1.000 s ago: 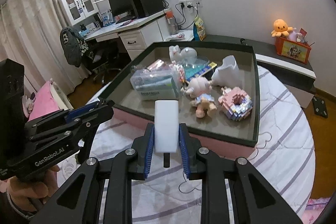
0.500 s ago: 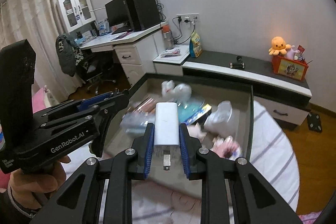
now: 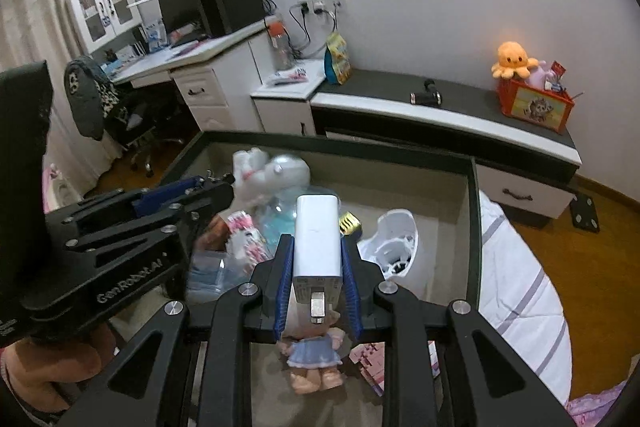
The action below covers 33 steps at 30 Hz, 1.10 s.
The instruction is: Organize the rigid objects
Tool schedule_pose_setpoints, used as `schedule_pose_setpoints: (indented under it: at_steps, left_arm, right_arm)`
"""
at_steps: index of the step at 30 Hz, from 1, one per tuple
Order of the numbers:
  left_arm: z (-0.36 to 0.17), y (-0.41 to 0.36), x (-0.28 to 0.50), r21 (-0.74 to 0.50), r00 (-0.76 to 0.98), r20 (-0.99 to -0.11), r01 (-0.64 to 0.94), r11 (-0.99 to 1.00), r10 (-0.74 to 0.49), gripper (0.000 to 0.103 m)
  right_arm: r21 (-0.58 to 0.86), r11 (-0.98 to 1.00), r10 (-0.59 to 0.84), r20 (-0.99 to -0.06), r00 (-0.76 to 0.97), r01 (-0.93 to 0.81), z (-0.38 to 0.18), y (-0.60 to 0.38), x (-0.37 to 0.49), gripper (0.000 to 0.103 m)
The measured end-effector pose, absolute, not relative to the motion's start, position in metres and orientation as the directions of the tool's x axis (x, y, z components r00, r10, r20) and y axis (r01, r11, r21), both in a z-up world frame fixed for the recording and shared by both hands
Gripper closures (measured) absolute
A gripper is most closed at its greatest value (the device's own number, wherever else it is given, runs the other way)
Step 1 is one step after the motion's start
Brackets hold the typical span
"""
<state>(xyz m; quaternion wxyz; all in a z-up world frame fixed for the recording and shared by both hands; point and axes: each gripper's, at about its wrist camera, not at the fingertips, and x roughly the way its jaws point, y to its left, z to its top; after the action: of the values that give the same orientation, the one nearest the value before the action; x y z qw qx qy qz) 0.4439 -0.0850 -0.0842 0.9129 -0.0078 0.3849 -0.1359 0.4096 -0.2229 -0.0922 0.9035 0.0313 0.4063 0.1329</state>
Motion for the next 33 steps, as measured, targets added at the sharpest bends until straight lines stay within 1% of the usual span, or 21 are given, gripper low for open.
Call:
schedule_pose_setpoints:
  at_steps: [1,2,3,4,5,6,7,10,13,17,23,26,33]
  left_arm:
    - [-0.084,-0.083,0.442,-0.116,0.671,-0.698,0.237,0.965,-0.249,0.050]
    - [-0.082,-0.081,0.440,-0.121,0.678,-0.691,0.232,0.965,-0.250,0.038]
    - [-0.079,-0.077,0.436,-0.116,0.694,-0.681,0.213,0.970,-0.233,0.029]
    - [-0.076,-0.073,0.432,-0.115,0.707,-0.671,0.200,0.973,-0.225,0.022]
    - [-0.071,-0.067,0.427,-0.127,0.714,-0.663,0.190,0.974,-0.226,0.018]
    - [-0.068,-0.061,0.423,-0.139,0.719,-0.656,0.182,0.973,-0.228,0.008]
    - [-0.062,-0.054,0.416,-0.148,0.730,-0.645,0.169,0.974,-0.225,0.001]
    - [-0.045,-0.040,0.390,-0.146,0.772,-0.601,0.147,0.978,-0.206,0.000]
    - [-0.028,-0.029,0.363,-0.128,0.804,-0.569,0.119,0.984,-0.172,0.000]
    - [-0.004,-0.018,0.315,-0.081,0.849,-0.517,0.079,0.994,-0.110,0.000]
    - [0.024,-0.013,0.232,-0.015,0.896,-0.438,0.070,0.997,-0.070,0.000]
    - [0.034,-0.015,0.193,0.025,0.909,-0.415,0.057,0.998,-0.042,0.000]
    - [0.049,-0.016,0.107,0.032,0.932,-0.361,0.037,0.999,-0.023,0.000]
  right_arm:
    - [0.160,0.965,0.259,-0.727,0.636,-0.210,-0.094,-0.222,0.409,0.071]
    - [0.162,0.964,0.260,-0.727,0.636,-0.209,-0.094,-0.223,0.408,0.052]
    - [0.167,0.965,0.259,-0.723,0.640,-0.202,-0.093,-0.223,0.406,0.048]
    - [0.166,0.969,0.246,-0.716,0.654,-0.183,-0.091,-0.226,0.403,0.035]
    - [0.174,0.969,0.247,-0.706,0.663,-0.176,-0.088,-0.229,0.401,0.020]
    - [0.185,0.968,0.251,-0.697,0.671,-0.170,-0.086,-0.232,0.398,0.016]
    - [0.198,0.966,0.257,-0.687,0.680,-0.165,-0.082,-0.234,0.395,0.014]
    - [0.206,0.967,0.249,-0.682,0.688,-0.146,-0.074,-0.237,0.383,0.000]
    - [0.235,0.965,0.244,-0.655,0.715,-0.114,-0.061,-0.242,0.362,0.000]
    - [0.261,0.963,0.218,-0.587,0.779,-0.073,-0.032,-0.246,0.314,0.000]
    - [0.202,0.977,0.161,-0.498,0.852,-0.067,0.017,-0.233,0.225,0.000]
    - [0.164,0.985,0.120,-0.461,0.879,-0.049,0.034,-0.229,0.178,0.000]
    - [0.107,0.994,0.020,-0.418,0.908,0.027,0.038,-0.221,0.092,0.000]
